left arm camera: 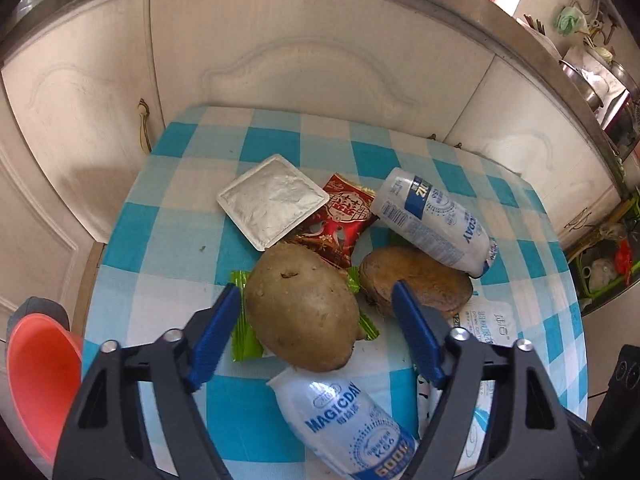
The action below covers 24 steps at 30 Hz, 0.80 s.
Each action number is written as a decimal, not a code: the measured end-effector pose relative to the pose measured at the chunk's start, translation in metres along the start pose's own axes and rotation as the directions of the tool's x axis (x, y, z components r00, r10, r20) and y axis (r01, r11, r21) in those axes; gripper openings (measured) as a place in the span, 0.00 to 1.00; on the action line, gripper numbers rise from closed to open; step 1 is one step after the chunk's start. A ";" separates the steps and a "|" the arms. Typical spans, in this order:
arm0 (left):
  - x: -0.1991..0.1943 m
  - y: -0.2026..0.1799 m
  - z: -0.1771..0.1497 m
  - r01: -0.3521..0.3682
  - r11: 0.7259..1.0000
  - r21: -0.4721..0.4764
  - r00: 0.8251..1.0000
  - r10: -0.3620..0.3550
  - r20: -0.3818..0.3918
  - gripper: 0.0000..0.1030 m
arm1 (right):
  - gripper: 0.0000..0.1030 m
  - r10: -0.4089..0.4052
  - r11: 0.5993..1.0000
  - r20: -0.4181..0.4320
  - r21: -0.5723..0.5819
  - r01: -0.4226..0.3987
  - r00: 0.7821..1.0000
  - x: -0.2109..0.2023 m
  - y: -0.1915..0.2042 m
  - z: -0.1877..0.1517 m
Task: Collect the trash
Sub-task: 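Grasp the white plastic bag with the right tool while the left tool grasps a potato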
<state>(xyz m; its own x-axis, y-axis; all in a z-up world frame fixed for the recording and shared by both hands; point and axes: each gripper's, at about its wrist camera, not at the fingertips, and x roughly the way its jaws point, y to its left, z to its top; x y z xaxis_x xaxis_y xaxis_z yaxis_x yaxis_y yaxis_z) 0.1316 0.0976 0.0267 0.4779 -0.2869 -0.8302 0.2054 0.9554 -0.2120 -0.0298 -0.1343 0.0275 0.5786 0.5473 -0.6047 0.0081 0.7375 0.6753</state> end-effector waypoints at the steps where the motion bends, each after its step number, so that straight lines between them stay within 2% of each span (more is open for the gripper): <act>1: 0.001 0.001 0.000 -0.002 1.000 -0.003 1.000 0.002 -0.002 0.71 | 0.88 0.002 1.000 -0.004 0.007 -0.002 1.000 0.002 -0.001 0.003; 2: 0.003 0.001 0.001 -0.003 1.000 -0.006 1.000 0.003 -0.002 0.70 | 0.88 0.007 1.000 -0.003 0.012 -0.007 1.000 0.004 -0.002 0.005; 5: 0.006 0.003 0.002 -0.009 1.000 -0.009 1.000 0.009 -0.003 0.64 | 0.75 0.006 1.000 -0.007 0.021 -0.006 1.000 0.010 -0.005 0.012; 7: 0.007 0.006 0.002 -0.013 1.000 -0.017 1.000 0.013 -0.004 0.59 | 0.71 0.021 0.999 -0.011 0.043 -0.021 1.000 0.014 -0.009 0.015; 11: 0.007 0.009 0.001 0.004 1.000 -0.019 1.000 -0.004 -0.004 0.59 | 0.67 0.037 0.997 -0.002 0.066 -0.037 0.999 0.018 -0.015 0.021; 13: 0.007 0.008 0.000 0.003 1.000 -0.015 1.000 -0.003 0.002 0.59 | 0.61 0.058 0.995 0.004 0.084 -0.058 0.998 0.020 -0.018 0.023; 15: 0.006 0.006 -0.002 0.001 1.000 -0.010 1.000 -0.001 0.006 0.59 | 0.49 0.067 0.993 0.002 0.096 -0.066 0.998 0.021 -0.020 0.024; 18: 0.004 0.005 -0.005 0.011 1.000 -0.010 1.000 -0.011 0.007 0.58 | 0.41 0.075 0.993 0.028 0.090 -0.077 0.997 0.016 -0.019 0.025; 24: -0.004 -0.005 -0.019 0.038 0.999 0.003 0.999 -0.038 0.002 0.58 | 0.41 0.090 0.995 0.062 0.031 -0.092 0.994 0.003 -0.003 0.028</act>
<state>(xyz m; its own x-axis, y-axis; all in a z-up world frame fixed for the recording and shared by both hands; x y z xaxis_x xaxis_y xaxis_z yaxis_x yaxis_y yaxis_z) 0.1119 0.0953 0.0213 0.4717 -0.3235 -0.8202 0.2264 0.9435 -0.2419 -0.0059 -0.1462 0.0353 0.6267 0.5858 -0.5139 -0.0198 0.6713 0.7409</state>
